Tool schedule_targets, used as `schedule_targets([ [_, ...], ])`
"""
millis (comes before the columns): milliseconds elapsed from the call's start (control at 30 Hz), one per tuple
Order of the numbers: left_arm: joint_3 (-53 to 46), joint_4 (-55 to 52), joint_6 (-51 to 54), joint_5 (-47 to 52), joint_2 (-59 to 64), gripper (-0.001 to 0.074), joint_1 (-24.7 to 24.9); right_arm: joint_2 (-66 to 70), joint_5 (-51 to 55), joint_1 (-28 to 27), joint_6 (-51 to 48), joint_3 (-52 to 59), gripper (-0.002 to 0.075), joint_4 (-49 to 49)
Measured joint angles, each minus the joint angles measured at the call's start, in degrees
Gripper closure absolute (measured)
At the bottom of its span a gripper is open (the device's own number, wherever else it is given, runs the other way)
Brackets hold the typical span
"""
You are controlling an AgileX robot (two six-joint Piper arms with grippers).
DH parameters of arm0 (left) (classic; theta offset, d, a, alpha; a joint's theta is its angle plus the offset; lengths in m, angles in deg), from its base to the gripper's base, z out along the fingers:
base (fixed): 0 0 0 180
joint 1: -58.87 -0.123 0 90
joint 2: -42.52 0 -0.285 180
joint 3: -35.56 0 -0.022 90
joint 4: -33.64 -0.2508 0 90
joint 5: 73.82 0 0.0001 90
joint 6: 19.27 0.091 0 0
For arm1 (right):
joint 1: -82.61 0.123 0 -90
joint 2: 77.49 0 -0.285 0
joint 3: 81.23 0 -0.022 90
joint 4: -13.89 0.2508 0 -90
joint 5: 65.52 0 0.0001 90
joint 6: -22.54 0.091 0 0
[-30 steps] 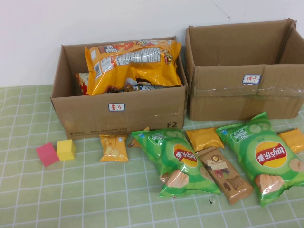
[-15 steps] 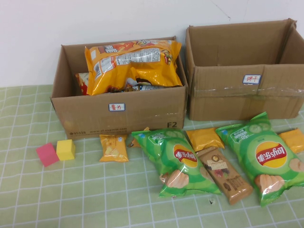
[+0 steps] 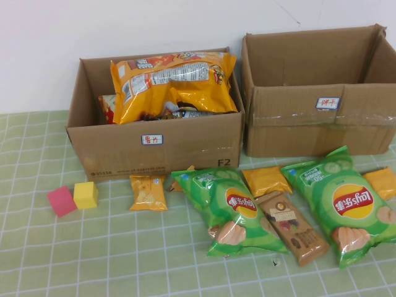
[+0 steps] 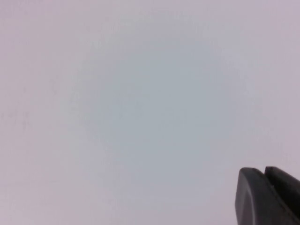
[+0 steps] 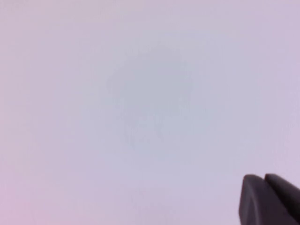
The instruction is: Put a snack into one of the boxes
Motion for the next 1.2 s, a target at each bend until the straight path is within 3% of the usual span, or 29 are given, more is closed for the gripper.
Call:
schedule_targets([
  [333,0.0,0.0,-5.48,-7.39,0.0,0.0733,0.0,-0.35,-14.86,0.0,1.32,0.0,0.0728,0.69],
  [433,1.58,0.0,-6.22,-3.84,0.0,0.0735,0.0,-0.43,-15.41,0.0,1.77,-1.11,0.0728,1.28],
  [633,18.09,-0.13,0.01,20.09,1.54,0.0735,0.0,-0.43,6.79,0.0,1.53,-14.1,0.0728,1.42],
  [867,33.52,-1.3,5.59,47.16,13.62,0.0735,0.0,8.39,33.98,0.0,1.53,-27.78,0.0728,1.42],
  [1000,34.18,-1.3,5.69,56.1,21.57,0.0735,0.0,14.1,42.91,0.0,1.74,-28.15,0.0728,2.29],
  [1200,34.18,0.72,5.69,59.25,29.42,0.0735,0.0,18.13,46.72,0.0,1.74,-28.15,0.0727,2.88],
])
